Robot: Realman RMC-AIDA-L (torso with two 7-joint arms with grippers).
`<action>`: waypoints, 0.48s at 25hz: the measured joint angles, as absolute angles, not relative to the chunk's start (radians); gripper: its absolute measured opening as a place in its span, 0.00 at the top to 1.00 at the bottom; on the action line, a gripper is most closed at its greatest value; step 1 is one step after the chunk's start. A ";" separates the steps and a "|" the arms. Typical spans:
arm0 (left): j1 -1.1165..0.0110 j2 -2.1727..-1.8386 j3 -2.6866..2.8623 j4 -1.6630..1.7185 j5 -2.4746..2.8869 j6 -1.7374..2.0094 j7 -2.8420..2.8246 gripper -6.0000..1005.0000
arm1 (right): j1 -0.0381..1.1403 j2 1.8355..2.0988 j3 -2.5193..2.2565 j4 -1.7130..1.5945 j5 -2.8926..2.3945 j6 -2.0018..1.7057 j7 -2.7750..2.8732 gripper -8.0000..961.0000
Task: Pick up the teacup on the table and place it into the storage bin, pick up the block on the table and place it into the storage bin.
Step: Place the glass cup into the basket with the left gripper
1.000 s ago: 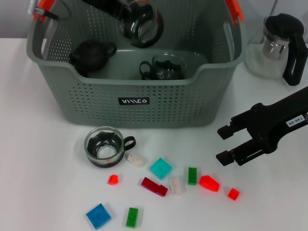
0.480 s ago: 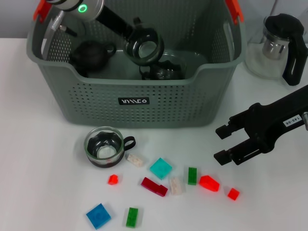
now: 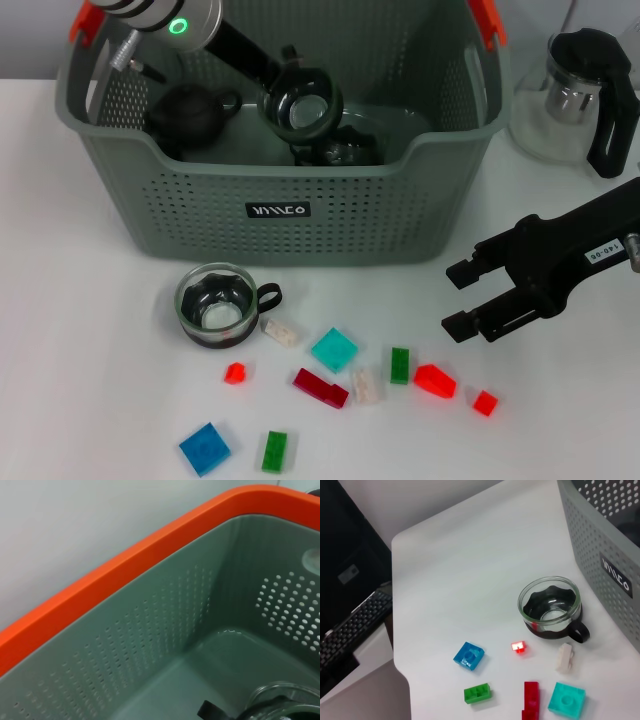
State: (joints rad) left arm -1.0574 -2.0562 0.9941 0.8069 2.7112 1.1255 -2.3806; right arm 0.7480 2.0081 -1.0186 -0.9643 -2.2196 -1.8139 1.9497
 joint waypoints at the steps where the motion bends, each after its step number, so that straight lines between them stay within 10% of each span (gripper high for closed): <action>1: -1.057 -2.056 0.994 0.807 2.711 1.126 -2.381 0.94 | 0.748 2.008 -1.019 -0.964 -2.220 -1.813 1.950 0.16; 12: -1.060 -2.057 0.992 0.808 2.712 1.123 -2.388 0.76 | 0.746 2.004 -1.020 -0.963 -2.220 -1.812 1.951 0.16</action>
State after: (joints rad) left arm -1.0597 -2.0568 0.9923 0.8085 2.7124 1.1235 -2.3878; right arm 0.7461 2.0042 -1.0202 -0.9633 -2.2201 -1.8125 1.9510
